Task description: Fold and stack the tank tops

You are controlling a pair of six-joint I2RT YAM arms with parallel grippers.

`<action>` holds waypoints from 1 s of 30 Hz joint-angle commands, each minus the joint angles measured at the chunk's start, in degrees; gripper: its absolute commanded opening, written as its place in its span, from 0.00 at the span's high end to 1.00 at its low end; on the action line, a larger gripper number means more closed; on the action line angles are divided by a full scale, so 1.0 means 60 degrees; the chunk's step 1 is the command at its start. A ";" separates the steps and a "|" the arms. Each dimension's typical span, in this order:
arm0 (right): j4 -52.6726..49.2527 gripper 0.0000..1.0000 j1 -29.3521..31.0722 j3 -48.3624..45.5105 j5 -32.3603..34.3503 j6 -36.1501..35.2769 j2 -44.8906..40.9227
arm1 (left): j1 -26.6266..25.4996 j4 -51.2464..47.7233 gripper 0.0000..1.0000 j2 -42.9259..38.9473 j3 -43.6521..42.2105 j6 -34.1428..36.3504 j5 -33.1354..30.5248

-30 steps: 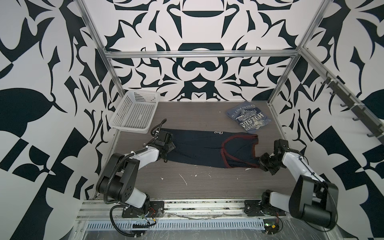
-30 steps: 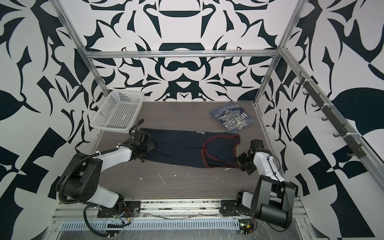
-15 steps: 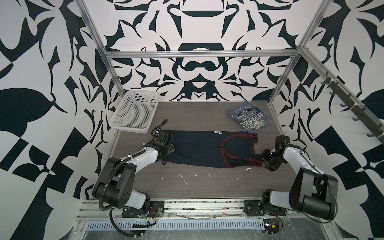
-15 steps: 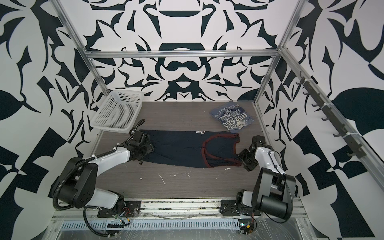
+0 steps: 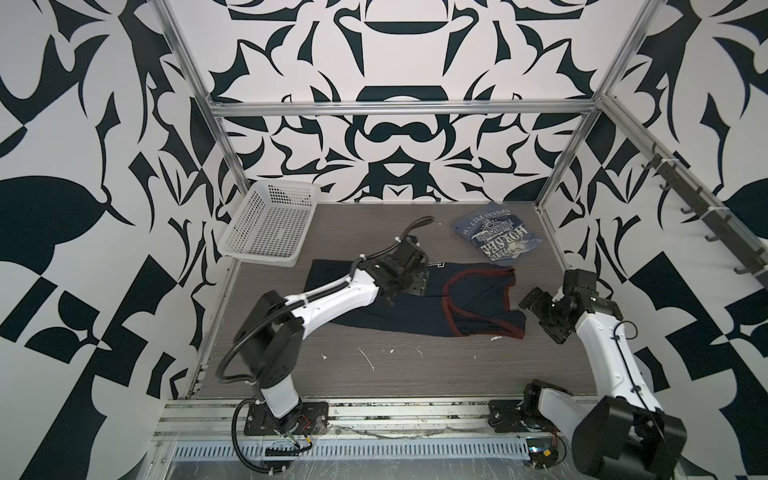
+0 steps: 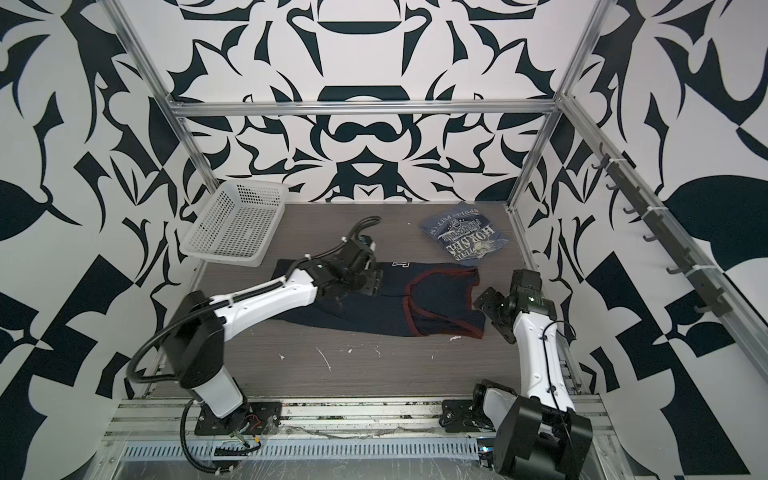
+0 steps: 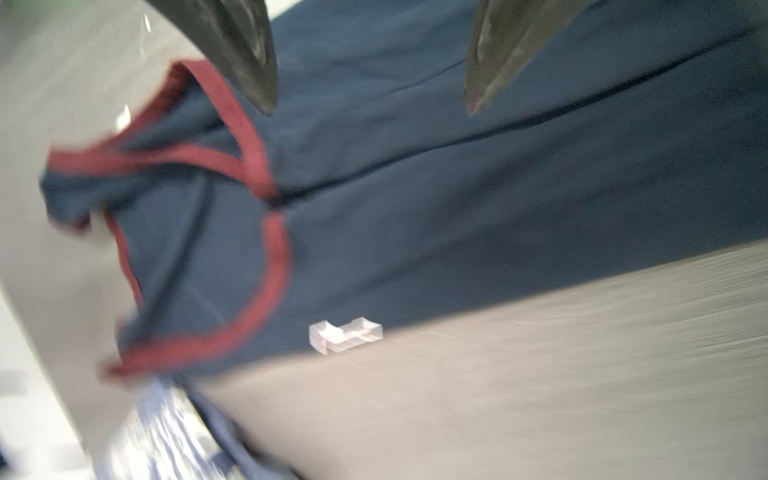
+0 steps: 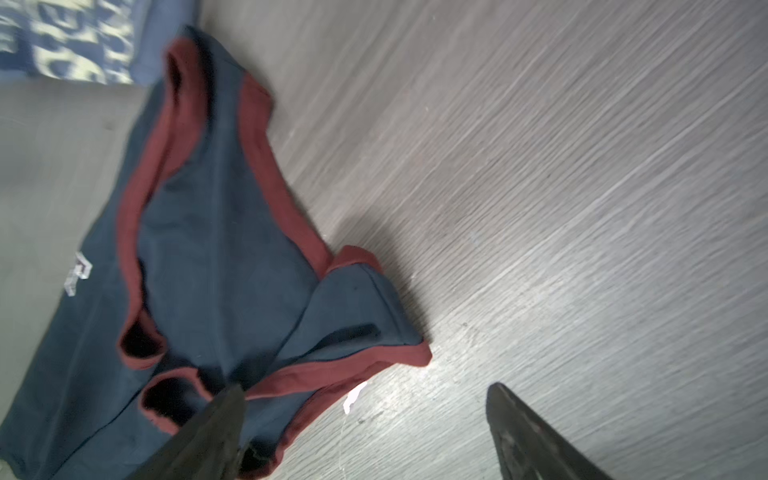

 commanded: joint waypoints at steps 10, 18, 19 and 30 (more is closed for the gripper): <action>-0.0495 0.07 -0.0015 0.0325 -0.0421 -0.0219 -0.0730 | -0.1097 -0.1981 0.36 0.3172 0.2995 0.0309 0.0702; -0.0378 0.07 -0.0024 0.0288 -0.0654 -0.0301 -0.0624 | -0.1176 -0.2484 0.55 0.4290 0.3958 -0.0090 0.0145; -0.0378 0.07 -0.0020 0.0288 -0.0670 -0.0306 -0.0617 | -0.1177 -0.2479 0.58 0.4329 0.4006 -0.0119 0.0034; -0.0306 0.00 0.0255 0.0147 -0.0713 -0.0304 -0.0345 | -0.1171 -0.2083 1.00 0.4600 0.4696 -0.0064 -0.0244</action>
